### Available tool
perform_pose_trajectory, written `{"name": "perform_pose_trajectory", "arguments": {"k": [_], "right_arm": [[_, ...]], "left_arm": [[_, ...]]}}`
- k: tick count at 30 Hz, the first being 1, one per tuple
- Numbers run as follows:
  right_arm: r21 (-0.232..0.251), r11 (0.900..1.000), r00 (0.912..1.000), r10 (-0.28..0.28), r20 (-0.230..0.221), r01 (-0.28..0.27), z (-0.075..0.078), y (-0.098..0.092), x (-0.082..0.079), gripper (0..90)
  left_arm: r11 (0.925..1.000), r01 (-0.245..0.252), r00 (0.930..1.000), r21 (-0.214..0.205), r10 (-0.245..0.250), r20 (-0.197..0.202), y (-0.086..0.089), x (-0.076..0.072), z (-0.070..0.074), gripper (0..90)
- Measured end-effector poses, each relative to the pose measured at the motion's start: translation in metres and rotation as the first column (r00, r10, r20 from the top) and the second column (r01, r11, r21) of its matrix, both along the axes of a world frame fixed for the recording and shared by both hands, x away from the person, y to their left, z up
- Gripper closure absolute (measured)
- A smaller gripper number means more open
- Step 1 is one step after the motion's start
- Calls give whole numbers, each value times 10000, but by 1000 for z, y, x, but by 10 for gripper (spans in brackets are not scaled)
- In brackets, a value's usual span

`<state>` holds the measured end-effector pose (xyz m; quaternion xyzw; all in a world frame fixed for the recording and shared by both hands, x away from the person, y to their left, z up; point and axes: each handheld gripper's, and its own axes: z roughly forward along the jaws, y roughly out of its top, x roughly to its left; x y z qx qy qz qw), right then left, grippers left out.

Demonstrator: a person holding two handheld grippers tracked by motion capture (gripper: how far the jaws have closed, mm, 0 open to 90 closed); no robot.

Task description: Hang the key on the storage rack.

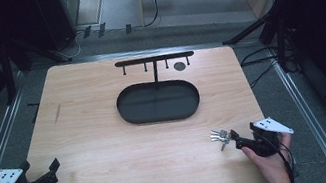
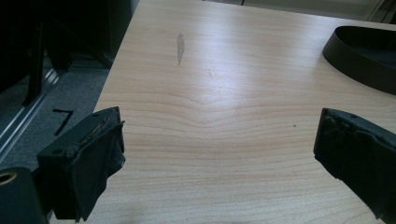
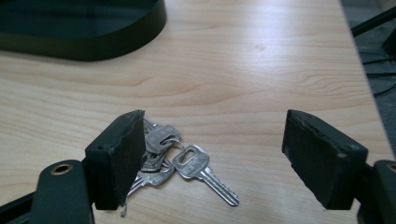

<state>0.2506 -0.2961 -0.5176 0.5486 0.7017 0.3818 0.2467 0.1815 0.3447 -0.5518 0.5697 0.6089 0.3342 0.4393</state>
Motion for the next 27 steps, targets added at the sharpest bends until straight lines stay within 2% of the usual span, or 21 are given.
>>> {"name": "perform_pose_trajectory", "arguments": {"k": [1,3,4,9,12,13,15,17,20,22,23,25,26,27], "right_arm": [[0,10000,10000,0,0,0,0,0,0,213],[246,9979,9960,618,-641,-603,1,3,6,205],[118,9960,9929,887,-794,-880,5,7,9,207],[-221,9945,9912,1005,-862,-1028,16,13,17,219],[-453,9909,9870,1215,-1048,-1268,23,20,24,217],[-792,9857,9819,1376,-1300,-1486,27,26,30,215],[-889,9837,9802,1436,-1363,-1565,29,28,32,214],[-1236,9787,9774,1443,-1542,-1640,35,34,38,212],[-1417,9749,9699,1419,-1978,-1716,41,39,46,218],[-1562,9692,9595,1501,-2383,-1904,43,42,51,218],[-1995,9528,9425,1655,-2904,-2288,45,46,56,225],[-2566,9235,9173,1852,-3524,-2851,47,50,59,225],[-2566,9235,9173,1852,-3524,-2851,47,50,59,225],[-2758,9088,9060,1987,-3738,-3131,47,52,61,224]], "left_arm": [[10000,1,10000,-7,-1,2,0,0,0,19],[10000,11,10000,-35,-11,6,1,0,0,19],[10000,0,10000,-85,1,23,1,0,0,19],[9999,-48,10000,-151,49,37,1,0,0,19],[9998,-93,9999,-172,94,50,2,0,0,19],[9997,-100,9999,-218,101,49,3,0,0,19],[9995,-130,9999,-279,132,58,3,0,0,19],[9993,-160,9998,-325,163,75,4,-1,0,19],[9992,-156,9998,-356,159,76,4,-1,0,19],[9992,-181,9998,-348,184,64,4,-1,0,19],[9992,-239,9997,-328,241,56,4,-1,0,19],[9991,-253,9997,-338,255,58,4,0,0,19],[9991,-253,9997,-338,255,58,4,0,0,19],[9989,-275,9996,-368,277,64,5,0,0,19]]}}
